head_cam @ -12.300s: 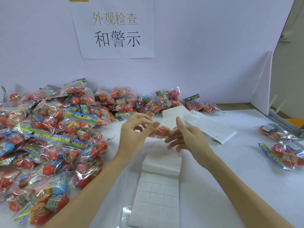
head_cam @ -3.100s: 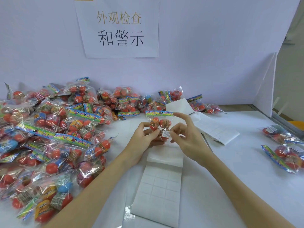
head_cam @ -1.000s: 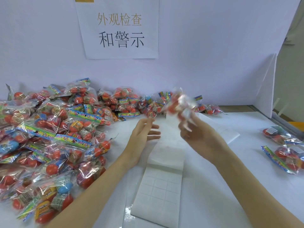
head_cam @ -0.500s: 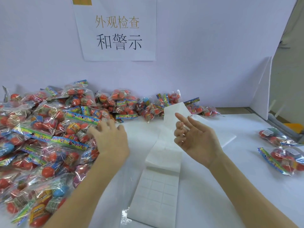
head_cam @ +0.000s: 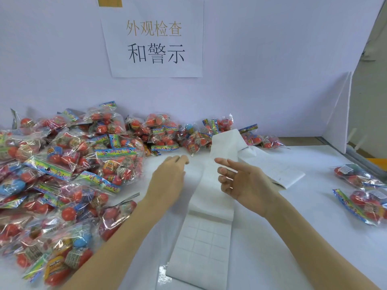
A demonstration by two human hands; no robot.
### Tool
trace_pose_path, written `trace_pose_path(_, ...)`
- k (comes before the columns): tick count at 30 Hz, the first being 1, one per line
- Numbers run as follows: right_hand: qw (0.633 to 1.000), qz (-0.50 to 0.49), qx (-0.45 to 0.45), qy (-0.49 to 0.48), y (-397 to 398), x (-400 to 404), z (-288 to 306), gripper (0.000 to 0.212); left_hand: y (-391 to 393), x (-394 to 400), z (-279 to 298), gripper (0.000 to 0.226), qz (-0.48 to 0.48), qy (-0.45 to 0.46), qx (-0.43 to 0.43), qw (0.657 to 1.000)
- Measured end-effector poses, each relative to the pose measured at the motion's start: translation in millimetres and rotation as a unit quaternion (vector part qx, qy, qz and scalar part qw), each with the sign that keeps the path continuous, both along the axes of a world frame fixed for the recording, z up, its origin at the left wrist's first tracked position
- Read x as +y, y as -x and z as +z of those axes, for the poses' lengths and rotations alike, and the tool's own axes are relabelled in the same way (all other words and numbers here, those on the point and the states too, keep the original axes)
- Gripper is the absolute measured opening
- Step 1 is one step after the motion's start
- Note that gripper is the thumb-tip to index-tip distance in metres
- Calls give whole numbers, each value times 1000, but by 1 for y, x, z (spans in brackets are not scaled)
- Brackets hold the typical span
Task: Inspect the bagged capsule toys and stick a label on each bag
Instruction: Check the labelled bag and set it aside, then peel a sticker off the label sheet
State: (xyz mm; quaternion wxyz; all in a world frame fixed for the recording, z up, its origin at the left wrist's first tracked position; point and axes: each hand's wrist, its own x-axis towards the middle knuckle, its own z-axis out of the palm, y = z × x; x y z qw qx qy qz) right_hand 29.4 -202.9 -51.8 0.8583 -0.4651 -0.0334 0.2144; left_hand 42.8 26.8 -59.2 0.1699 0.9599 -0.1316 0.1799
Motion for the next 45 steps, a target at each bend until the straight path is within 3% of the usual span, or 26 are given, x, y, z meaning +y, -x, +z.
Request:
trace_pose_path(3, 999, 0, -1, 52, 1, 4, -2, 36, 3, -12, -8, 28, -56, 144, -83, 984)
trace_pose_path(7, 987, -58, -20, 148, 4, 13, -7, 34, 4, -17, -3, 18, -85, 350, -136, 923)
trace_pose_path(13, 959, -35, -141, 243, 10, 19, -8, 30, 1, -19, -1, 12, -67, 495, -38, 866)
trace_pose_path(18, 949, -79, -151, 265, 5, 18, -10, 25, -1, -19, -3, 21, -75, 594, 84, 797)
trace_pose_path(22, 931, -190, -162, 265, 2, 15, -7, 33, -2, -17, -6, 12, -92, 580, 128, 800)
trace_pose_path(26, 925, -215, -165, 266, 0, 8, -1, 34, 0, -19, -6, 17, -141, 611, 221, 747)
trace_pose_path(28, 920, -195, -157, 303, 1, 8, -2, 27, 2, -21, -7, 33, -136, 585, 232, 765)
trace_pose_path(31, 929, -138, -148, 310, 5, 11, -3, 17, 4, -24, -11, 26, -139, 504, 187, 832)
trace_pose_path(33, 927, -133, -154, 314, 6, 13, -3, 16, 4, -23, -10, 24, -131, 488, 167, 847)
trace_pose_path(37, 905, -192, -190, 328, 3, 11, -5, 20, 4, -21, -8, 20, -133, 493, 151, 846)
trace_pose_path(41, 919, -210, -184, 277, 1, 6, -3, 15, 1, -18, -10, 16, -124, 503, 150, 842)
trace_pose_path(45, 925, -233, -183, 238, 1, 8, -1, 15, 0, -18, -10, 14, -115, 545, 183, 810)
